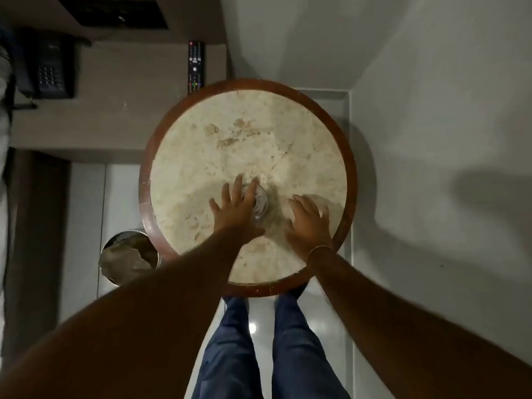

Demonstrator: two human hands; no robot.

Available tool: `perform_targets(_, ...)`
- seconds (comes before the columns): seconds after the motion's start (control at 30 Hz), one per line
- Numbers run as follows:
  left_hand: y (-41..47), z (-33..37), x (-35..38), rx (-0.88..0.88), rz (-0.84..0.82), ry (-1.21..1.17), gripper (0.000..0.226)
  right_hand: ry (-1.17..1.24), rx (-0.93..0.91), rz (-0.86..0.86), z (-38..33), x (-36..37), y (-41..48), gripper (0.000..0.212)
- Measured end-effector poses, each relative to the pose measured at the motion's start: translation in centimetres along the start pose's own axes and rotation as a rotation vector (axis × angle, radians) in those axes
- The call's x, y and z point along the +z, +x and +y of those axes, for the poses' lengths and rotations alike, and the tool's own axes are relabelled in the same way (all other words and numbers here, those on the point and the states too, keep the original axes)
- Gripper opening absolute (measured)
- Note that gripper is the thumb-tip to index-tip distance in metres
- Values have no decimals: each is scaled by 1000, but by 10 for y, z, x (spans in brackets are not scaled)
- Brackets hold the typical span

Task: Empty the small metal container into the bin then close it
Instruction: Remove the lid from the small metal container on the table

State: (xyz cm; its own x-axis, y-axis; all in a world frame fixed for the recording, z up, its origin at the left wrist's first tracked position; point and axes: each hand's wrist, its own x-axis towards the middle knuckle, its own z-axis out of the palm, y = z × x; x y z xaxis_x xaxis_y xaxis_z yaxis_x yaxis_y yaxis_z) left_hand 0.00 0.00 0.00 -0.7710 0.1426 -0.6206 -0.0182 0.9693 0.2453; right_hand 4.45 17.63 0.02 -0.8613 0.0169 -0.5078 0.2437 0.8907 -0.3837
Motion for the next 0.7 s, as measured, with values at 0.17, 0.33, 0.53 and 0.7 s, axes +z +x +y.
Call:
perform_targets(0.17,16,11,7,-5,26,94,128,92,41,102,7,13,-16,51)
perform_targets(0.33,26,7,12,0,97,87,112,158,45,219,13,18,-27,45)
perform_targets(0.53,15,7,15,12,133,34,106,544,163,182,5,10,-32,35)
perform_targets(0.7,-39,34,0,102,133,-127,108,1180,570,-76,-12,-13,-31,33)
